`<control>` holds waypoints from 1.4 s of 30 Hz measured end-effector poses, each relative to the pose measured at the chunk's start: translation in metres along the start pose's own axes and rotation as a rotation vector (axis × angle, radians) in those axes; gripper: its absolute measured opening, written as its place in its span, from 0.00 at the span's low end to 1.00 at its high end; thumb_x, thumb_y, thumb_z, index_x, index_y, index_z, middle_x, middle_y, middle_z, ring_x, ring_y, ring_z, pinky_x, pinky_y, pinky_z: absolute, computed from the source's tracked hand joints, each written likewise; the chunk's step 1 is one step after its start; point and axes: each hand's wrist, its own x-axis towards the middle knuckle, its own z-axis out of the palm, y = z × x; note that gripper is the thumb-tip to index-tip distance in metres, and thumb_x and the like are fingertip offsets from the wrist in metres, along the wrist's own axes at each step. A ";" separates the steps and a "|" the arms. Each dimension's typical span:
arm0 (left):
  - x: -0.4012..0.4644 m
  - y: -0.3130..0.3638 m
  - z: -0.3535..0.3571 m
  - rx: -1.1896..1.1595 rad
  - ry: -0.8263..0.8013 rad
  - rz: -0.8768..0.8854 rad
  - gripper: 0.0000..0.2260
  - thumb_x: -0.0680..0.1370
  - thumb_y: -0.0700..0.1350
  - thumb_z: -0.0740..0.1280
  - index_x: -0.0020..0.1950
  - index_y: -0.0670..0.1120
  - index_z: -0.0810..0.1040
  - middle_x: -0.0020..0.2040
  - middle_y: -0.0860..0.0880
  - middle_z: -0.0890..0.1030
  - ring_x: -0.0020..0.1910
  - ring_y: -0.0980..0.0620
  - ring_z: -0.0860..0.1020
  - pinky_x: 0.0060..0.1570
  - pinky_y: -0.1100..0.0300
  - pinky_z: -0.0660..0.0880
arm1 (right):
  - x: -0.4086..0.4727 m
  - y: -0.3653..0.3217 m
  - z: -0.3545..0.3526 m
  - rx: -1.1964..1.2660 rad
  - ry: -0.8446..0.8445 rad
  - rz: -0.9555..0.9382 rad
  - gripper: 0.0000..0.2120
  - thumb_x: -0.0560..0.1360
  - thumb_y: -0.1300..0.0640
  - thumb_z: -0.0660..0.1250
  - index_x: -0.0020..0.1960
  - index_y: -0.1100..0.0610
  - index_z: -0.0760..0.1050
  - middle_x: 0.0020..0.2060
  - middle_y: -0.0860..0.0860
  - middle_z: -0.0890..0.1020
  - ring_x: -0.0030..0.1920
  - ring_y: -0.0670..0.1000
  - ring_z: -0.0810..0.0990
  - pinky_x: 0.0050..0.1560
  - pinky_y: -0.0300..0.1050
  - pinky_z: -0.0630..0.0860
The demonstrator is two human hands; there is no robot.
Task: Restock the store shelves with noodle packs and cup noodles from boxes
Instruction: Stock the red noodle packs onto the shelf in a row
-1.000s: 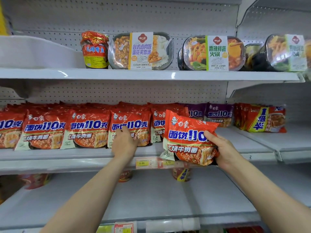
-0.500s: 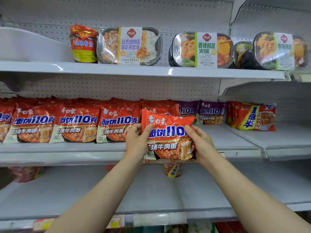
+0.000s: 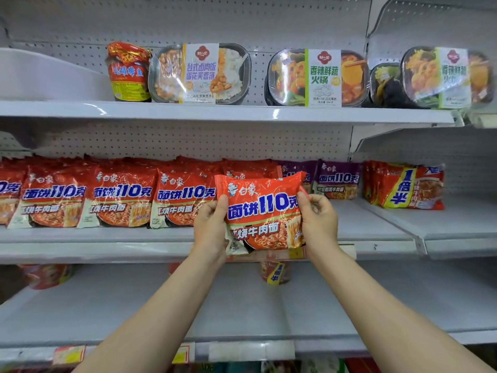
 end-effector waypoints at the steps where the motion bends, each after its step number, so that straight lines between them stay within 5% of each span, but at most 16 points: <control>1: 0.000 0.000 0.000 -0.008 0.003 0.002 0.10 0.81 0.50 0.67 0.45 0.45 0.75 0.50 0.42 0.85 0.50 0.42 0.84 0.54 0.43 0.81 | 0.001 0.001 0.000 -0.019 0.006 -0.016 0.11 0.78 0.46 0.71 0.47 0.53 0.75 0.43 0.52 0.86 0.46 0.53 0.87 0.47 0.56 0.84; 7: 0.001 -0.003 -0.001 0.022 0.030 0.016 0.09 0.85 0.46 0.61 0.47 0.44 0.74 0.49 0.42 0.84 0.47 0.46 0.83 0.48 0.48 0.81 | 0.007 0.007 -0.001 -0.094 0.040 -0.075 0.11 0.78 0.43 0.69 0.49 0.51 0.74 0.44 0.50 0.85 0.45 0.49 0.86 0.45 0.54 0.84; 9: 0.004 -0.006 -0.004 0.203 0.070 0.127 0.10 0.85 0.47 0.60 0.47 0.44 0.75 0.51 0.41 0.83 0.49 0.44 0.82 0.52 0.46 0.80 | 0.006 0.004 -0.002 -0.171 0.050 -0.124 0.10 0.80 0.44 0.68 0.48 0.50 0.73 0.43 0.49 0.84 0.43 0.47 0.85 0.40 0.46 0.81; 14: 0.007 -0.007 -0.008 0.637 0.185 0.465 0.12 0.86 0.51 0.55 0.48 0.47 0.72 0.40 0.48 0.76 0.39 0.50 0.72 0.41 0.48 0.71 | -0.004 0.001 -0.002 -0.338 0.030 -0.285 0.09 0.83 0.48 0.62 0.48 0.52 0.69 0.38 0.45 0.80 0.36 0.37 0.79 0.32 0.30 0.69; 18: 0.003 -0.001 -0.005 0.773 0.191 0.638 0.11 0.86 0.44 0.54 0.49 0.41 0.71 0.35 0.53 0.72 0.32 0.63 0.71 0.32 0.67 0.67 | -0.004 -0.001 -0.001 -0.337 0.015 -0.293 0.09 0.84 0.47 0.58 0.47 0.49 0.66 0.39 0.44 0.80 0.37 0.34 0.79 0.31 0.29 0.72; 21: 0.005 0.000 -0.007 0.792 0.158 0.698 0.10 0.86 0.43 0.54 0.49 0.41 0.69 0.33 0.53 0.71 0.30 0.65 0.72 0.29 0.69 0.68 | -0.001 -0.001 -0.001 -0.306 0.011 -0.271 0.10 0.85 0.46 0.56 0.47 0.49 0.66 0.40 0.45 0.81 0.38 0.36 0.81 0.32 0.31 0.73; 26: 0.018 0.001 -0.001 0.717 0.126 0.656 0.13 0.86 0.44 0.54 0.43 0.50 0.67 0.34 0.51 0.71 0.29 0.58 0.66 0.28 0.63 0.65 | 0.005 0.005 -0.001 -0.220 0.058 -0.175 0.12 0.85 0.45 0.56 0.45 0.49 0.67 0.42 0.46 0.81 0.41 0.42 0.82 0.35 0.35 0.74; 30: 0.028 0.001 -0.004 0.693 0.101 0.591 0.12 0.86 0.45 0.56 0.44 0.46 0.71 0.37 0.50 0.73 0.32 0.60 0.67 0.31 0.67 0.67 | 0.014 0.012 0.002 -0.214 0.051 -0.149 0.12 0.85 0.45 0.57 0.46 0.50 0.68 0.43 0.48 0.82 0.43 0.47 0.83 0.39 0.44 0.78; 34: 0.049 0.013 -0.007 0.827 0.043 0.545 0.12 0.86 0.47 0.58 0.48 0.43 0.74 0.39 0.50 0.75 0.36 0.55 0.70 0.33 0.67 0.68 | 0.034 0.009 0.006 -0.257 0.025 -0.156 0.14 0.85 0.46 0.57 0.50 0.56 0.71 0.42 0.47 0.82 0.41 0.45 0.81 0.37 0.41 0.75; 39: 0.080 0.031 -0.005 1.065 0.008 0.504 0.11 0.85 0.50 0.60 0.48 0.45 0.76 0.40 0.47 0.80 0.39 0.45 0.78 0.43 0.46 0.77 | 0.061 0.012 0.009 -0.376 -0.019 -0.173 0.14 0.85 0.47 0.57 0.49 0.56 0.72 0.43 0.49 0.81 0.42 0.48 0.80 0.37 0.45 0.75; 42: 0.088 0.035 -0.002 1.074 0.017 0.469 0.10 0.85 0.47 0.60 0.48 0.45 0.75 0.39 0.49 0.79 0.35 0.47 0.80 0.35 0.54 0.76 | 0.071 0.018 0.014 -0.371 -0.042 -0.139 0.13 0.84 0.46 0.59 0.46 0.53 0.72 0.43 0.50 0.82 0.44 0.51 0.82 0.43 0.53 0.80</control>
